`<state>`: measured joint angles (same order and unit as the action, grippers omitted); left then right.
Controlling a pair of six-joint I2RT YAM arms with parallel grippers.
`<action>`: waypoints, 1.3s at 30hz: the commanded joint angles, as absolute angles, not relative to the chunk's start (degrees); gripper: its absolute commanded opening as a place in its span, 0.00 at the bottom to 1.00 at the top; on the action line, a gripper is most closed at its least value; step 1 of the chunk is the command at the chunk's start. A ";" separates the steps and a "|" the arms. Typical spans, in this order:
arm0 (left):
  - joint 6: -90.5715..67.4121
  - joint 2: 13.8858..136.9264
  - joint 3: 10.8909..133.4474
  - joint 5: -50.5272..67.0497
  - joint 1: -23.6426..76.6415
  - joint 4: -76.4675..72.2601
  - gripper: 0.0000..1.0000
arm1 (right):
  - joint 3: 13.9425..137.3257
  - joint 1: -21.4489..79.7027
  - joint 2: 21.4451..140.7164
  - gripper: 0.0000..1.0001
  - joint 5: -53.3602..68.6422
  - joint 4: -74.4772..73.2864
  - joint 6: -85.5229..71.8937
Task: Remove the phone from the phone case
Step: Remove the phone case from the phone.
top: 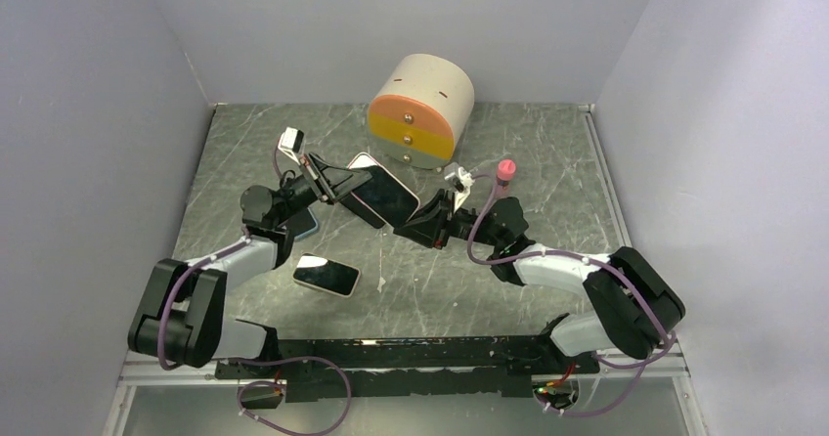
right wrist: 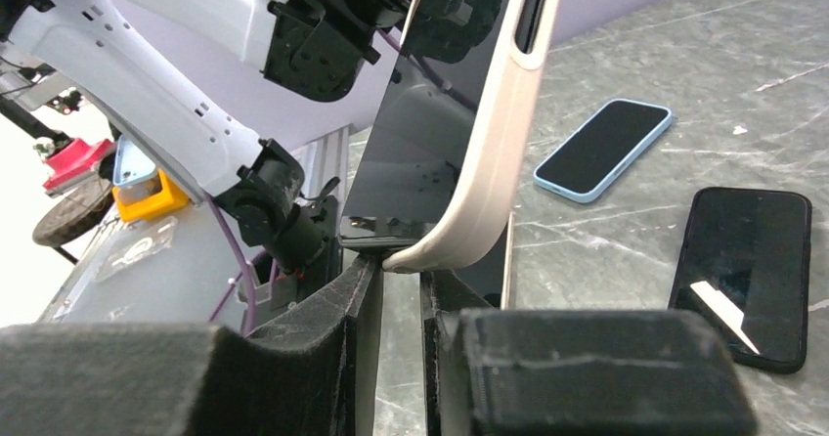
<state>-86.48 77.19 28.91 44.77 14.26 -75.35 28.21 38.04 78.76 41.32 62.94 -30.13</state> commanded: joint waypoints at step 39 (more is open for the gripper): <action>-27.89 61.03 55.21 70.40 12.92 4.63 0.02 | 33.29 39.06 65.87 0.69 55.46 37.92 -6.47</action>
<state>-32.10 61.36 51.81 68.07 13.08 2.96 29.98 37.50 66.92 52.53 39.51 -11.44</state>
